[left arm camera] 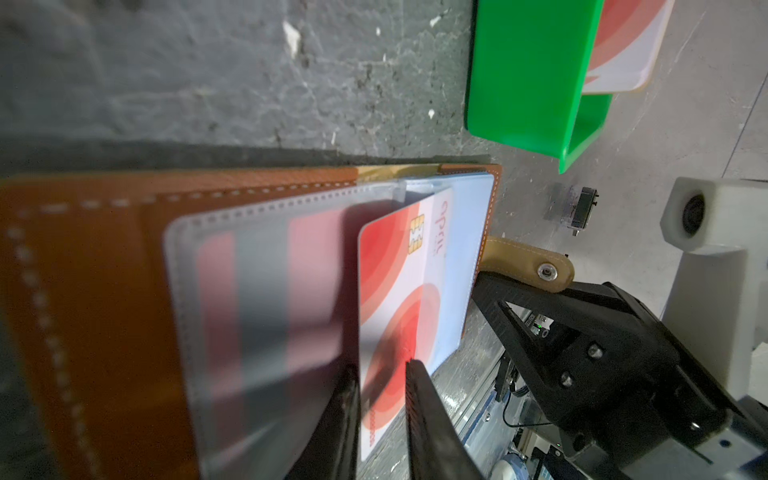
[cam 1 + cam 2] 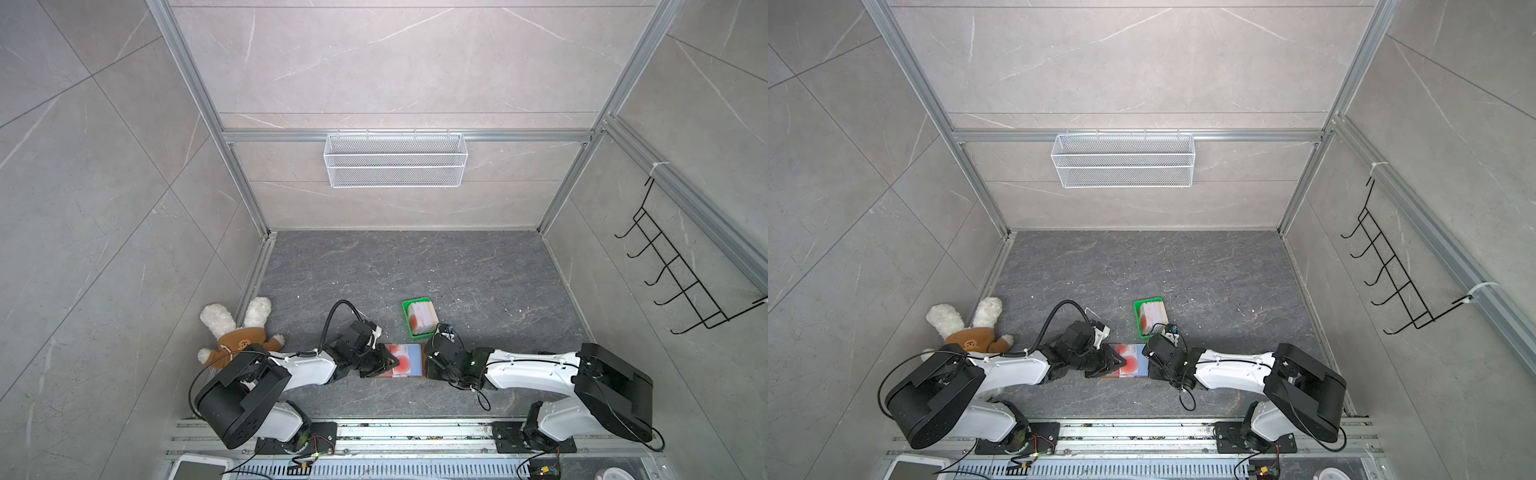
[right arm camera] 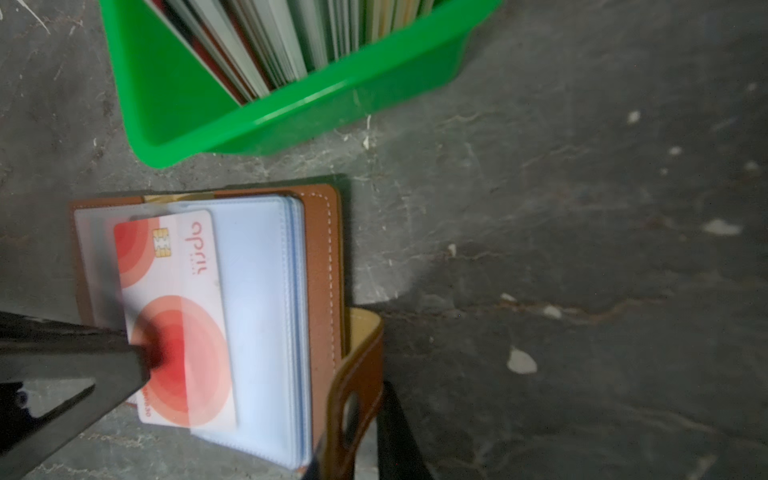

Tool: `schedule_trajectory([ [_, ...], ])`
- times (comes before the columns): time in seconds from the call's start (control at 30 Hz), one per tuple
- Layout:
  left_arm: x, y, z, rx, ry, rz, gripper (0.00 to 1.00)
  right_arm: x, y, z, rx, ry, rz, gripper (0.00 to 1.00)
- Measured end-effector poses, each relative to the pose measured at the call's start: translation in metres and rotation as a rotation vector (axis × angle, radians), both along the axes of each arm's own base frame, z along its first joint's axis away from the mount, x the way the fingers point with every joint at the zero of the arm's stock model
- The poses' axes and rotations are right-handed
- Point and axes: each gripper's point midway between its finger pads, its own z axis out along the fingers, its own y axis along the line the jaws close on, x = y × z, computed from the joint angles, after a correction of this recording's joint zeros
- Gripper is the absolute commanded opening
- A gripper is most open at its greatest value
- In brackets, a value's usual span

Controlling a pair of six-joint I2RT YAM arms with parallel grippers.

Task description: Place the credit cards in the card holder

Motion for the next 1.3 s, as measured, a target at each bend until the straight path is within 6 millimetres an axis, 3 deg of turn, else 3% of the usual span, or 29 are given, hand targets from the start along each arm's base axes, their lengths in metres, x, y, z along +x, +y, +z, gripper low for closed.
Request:
schedule_trajectory([
  [0.87,0.014,0.012,0.006,0.119,-0.034,0.053,0.31,-0.005,0.001,0.001,0.063,-0.011,0.014,0.15],
  [1.3,0.013,0.017,0.007,0.140,-0.041,0.057,0.32,-0.007,0.019,0.006,0.180,-0.006,0.030,0.19],
])
